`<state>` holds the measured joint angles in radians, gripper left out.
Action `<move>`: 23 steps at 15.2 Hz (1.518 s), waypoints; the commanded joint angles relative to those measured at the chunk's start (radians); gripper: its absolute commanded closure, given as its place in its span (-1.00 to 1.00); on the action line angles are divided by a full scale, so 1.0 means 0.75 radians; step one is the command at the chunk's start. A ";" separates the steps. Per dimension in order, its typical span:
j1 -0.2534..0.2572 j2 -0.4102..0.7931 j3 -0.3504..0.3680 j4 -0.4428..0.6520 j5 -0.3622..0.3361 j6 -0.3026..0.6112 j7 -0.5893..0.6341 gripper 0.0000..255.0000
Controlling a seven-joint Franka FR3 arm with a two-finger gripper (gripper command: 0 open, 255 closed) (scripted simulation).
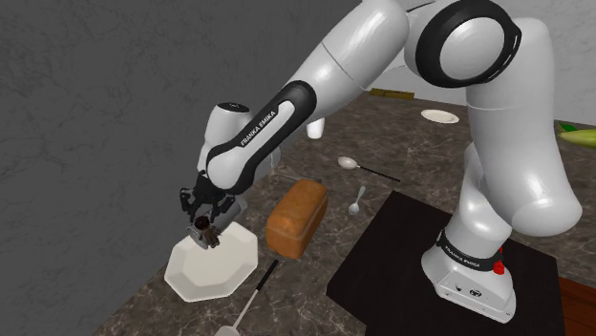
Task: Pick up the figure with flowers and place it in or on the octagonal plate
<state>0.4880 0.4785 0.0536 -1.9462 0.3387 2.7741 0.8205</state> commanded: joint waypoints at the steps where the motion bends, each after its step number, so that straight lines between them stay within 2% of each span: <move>1: -0.003 0.025 0.007 0.000 0.008 0.025 -0.009 1.00; 8: -0.023 0.118 0.036 0.011 0.033 0.107 -0.048 1.00; 16: -0.023 0.118 0.036 0.011 0.033 0.107 -0.048 1.00; 17: -0.023 0.118 0.036 0.011 0.033 0.107 -0.048 -1.00; 22: -0.023 0.118 0.036 0.011 0.033 0.107 -0.048 -1.00; 23: -0.025 0.070 0.032 -0.019 0.032 0.089 -0.046 -1.00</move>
<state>0.4687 0.5524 0.0794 -1.9459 0.3632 2.8473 0.7839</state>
